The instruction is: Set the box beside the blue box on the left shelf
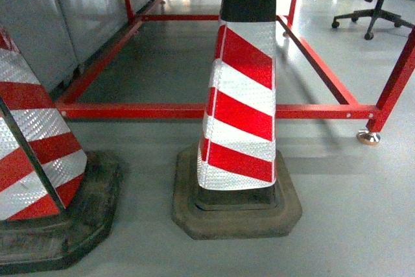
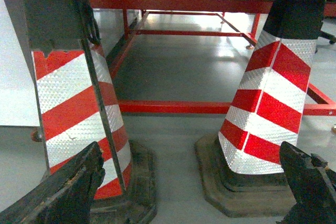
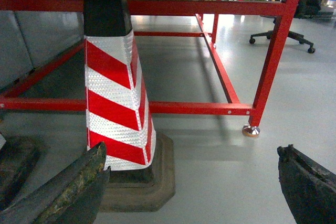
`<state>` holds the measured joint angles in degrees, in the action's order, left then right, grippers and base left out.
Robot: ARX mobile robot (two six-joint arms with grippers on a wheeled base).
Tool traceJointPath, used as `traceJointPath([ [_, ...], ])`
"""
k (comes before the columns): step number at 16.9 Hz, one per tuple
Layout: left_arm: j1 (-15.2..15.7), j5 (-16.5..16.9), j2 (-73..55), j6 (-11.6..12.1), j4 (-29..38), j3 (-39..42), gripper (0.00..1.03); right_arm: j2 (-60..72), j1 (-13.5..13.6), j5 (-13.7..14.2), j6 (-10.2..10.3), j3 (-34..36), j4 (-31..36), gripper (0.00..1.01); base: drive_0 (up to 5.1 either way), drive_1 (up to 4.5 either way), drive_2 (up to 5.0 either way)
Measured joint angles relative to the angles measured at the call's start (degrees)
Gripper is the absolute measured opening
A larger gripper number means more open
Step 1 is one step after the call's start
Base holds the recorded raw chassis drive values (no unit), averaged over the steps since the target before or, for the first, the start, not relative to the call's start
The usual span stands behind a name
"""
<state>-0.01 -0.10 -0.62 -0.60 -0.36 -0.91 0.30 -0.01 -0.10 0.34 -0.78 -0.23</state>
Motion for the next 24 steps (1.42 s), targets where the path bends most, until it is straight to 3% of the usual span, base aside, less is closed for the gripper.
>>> traceJointPath([
  [24,0.00,0.09,0.00,0.52,0.00,0.00,0.98,0.00,0.00,0.11,0.04,0.00,-0.04,0.98,0.0,0.00,0.0],
])
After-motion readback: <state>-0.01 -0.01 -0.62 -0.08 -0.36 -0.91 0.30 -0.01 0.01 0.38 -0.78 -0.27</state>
